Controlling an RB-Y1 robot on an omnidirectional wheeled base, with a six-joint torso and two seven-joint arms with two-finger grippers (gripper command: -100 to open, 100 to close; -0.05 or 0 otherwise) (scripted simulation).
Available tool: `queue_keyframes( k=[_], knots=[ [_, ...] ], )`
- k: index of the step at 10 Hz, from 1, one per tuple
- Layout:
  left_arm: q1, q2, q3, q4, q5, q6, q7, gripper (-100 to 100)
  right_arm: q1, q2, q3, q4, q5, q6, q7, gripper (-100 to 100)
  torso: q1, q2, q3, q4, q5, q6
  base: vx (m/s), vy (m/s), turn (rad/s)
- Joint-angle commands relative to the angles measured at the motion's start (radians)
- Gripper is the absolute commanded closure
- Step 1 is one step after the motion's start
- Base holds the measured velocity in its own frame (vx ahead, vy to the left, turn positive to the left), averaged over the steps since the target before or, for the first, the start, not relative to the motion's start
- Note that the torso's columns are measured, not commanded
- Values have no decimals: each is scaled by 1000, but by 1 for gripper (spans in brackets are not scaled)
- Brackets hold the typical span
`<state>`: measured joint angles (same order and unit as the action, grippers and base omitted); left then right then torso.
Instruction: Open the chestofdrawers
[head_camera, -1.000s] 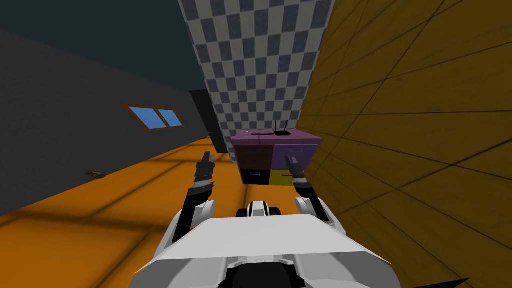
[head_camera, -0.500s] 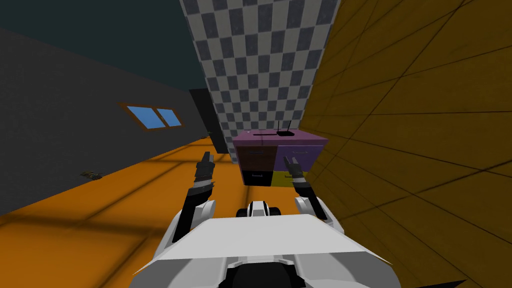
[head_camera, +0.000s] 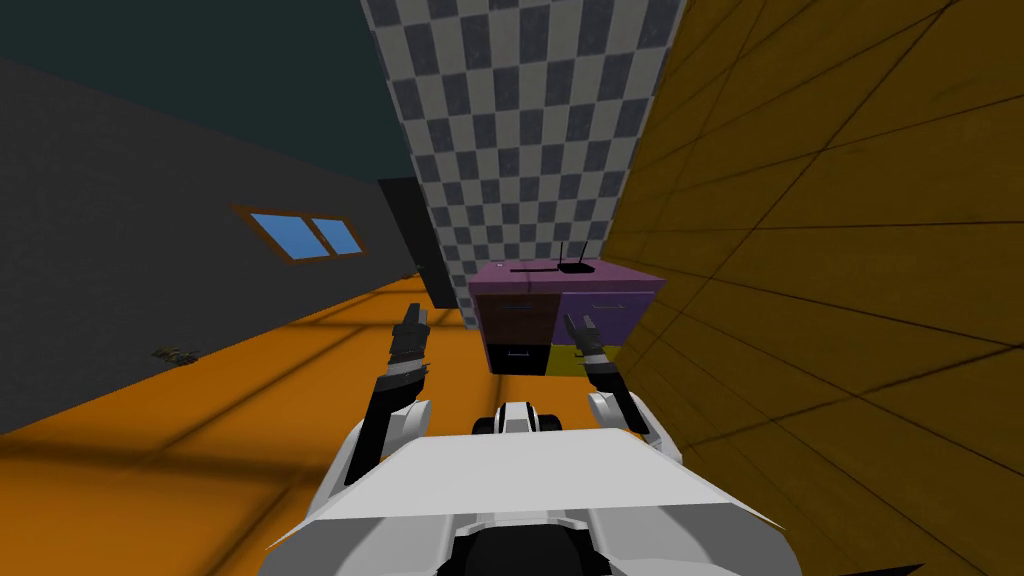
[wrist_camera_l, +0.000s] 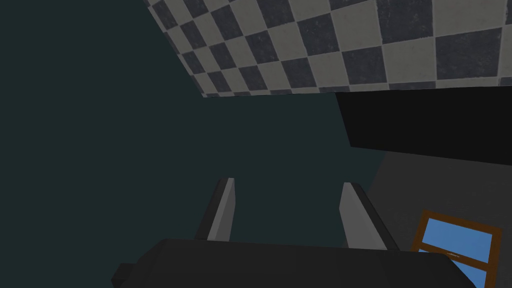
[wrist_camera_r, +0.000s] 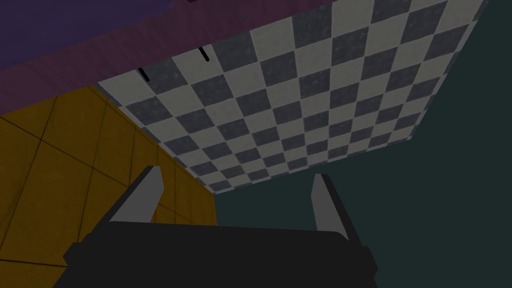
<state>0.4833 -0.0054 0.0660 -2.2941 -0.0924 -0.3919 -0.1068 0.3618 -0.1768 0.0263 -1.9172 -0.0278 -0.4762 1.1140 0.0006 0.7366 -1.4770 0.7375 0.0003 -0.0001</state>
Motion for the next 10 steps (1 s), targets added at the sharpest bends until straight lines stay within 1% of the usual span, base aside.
queue_keyframes(
  k=[1,2,3,4,5,6,7,8,9,10],
  knots=[
    [0,0,0,0,0,0,0,0,-13,0,0,30,7,3,72,-100,-2,2,1,1,-1,0,45,79,-20],
    [0,0,0,0,0,0,0,0,-13,0,0,30,7,3,99,-100,0,2,1,1,0,0,44,84,-23],
    [0,0,0,0,0,0,0,0,-13,0,0,30,7,3,112,-100,0,2,1,1,0,0,22,41,-1],
    [0,0,0,0,0,0,0,0,-26,1,-1,54,15,10,149,-100,-2,3,2,1,-1,0,60,76,-20],
    [0,0,0,0,0,0,0,0,-26,1,-1,54,15,10,177,-100,0,0,0,0,0,0,52,83,-23],
    [0,0,0,0,0,0,0,0,-26,1,-1,54,15,10,189,-100,0,1,0,0,0,0,19,41,-2],
    [0,0,0,0,0,0,0,0,-41,2,-1,78,22,17,228,-100,-2,3,2,1,-1,0,37,77,-31],
    [0,0,0,0,0,0,0,0,-41,2,-1,78,22,17,255,-100,0,2,1,1,0,0,49,82,-23],
    [0,0,0,0,0,0,0,0,-41,2,-1,78,22,17,266,-100,0,1,1,0,0,0,25,37,2],
    [0,0,0,0,0,0,0,0,-56,3,-1,102,31,24,304,-100,-2,2,1,1,-1,0,29,67,-31]
  ],
)
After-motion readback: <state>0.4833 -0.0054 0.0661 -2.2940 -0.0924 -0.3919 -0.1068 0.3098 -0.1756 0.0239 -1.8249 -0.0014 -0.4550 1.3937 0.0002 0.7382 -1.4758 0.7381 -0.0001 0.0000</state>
